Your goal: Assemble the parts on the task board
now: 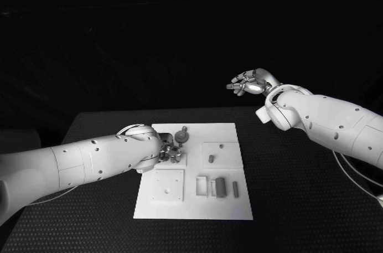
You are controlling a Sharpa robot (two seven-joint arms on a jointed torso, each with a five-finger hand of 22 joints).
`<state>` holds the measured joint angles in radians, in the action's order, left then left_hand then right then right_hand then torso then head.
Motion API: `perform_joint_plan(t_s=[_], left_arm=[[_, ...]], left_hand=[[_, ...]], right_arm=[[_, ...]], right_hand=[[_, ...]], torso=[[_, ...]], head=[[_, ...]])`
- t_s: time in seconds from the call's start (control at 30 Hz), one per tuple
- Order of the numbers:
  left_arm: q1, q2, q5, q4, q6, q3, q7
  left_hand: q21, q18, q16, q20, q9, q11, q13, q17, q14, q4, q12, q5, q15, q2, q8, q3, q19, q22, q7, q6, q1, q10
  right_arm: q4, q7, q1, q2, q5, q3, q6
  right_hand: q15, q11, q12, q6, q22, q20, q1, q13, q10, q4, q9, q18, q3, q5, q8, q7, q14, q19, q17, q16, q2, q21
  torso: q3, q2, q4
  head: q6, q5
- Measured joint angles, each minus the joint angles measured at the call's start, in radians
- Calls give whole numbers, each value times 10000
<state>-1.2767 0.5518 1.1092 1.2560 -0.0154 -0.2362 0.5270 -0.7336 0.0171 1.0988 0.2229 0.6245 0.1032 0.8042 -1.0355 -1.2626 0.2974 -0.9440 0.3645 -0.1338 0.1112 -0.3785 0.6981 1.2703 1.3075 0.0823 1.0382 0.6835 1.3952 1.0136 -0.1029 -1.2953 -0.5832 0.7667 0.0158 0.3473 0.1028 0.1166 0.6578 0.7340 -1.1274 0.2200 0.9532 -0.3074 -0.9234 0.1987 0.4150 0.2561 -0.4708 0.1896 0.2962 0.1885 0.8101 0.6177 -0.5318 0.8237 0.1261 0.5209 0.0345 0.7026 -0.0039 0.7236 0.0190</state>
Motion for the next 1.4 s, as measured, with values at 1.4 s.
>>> perform_joint_plan(t_s=[1.4], left_arm=[[1,238,168,-112,-91,5,-28]], left_hand=[[-68,3,155,19,68,-23,-82,147,-4,52,-116,25,4,177,-43,188,21,4,0,0,-175,-23]], right_arm=[[1,-1,27,-28,-6,-1,-50]], right_hand=[[30,0,-39,0,-17,32,-39,40,0,-3,-16,-1,56,0,0,0,-30,-33,-35,-39,-39,-39]], torso=[[-5,-6,7]], head=[[14,29]])
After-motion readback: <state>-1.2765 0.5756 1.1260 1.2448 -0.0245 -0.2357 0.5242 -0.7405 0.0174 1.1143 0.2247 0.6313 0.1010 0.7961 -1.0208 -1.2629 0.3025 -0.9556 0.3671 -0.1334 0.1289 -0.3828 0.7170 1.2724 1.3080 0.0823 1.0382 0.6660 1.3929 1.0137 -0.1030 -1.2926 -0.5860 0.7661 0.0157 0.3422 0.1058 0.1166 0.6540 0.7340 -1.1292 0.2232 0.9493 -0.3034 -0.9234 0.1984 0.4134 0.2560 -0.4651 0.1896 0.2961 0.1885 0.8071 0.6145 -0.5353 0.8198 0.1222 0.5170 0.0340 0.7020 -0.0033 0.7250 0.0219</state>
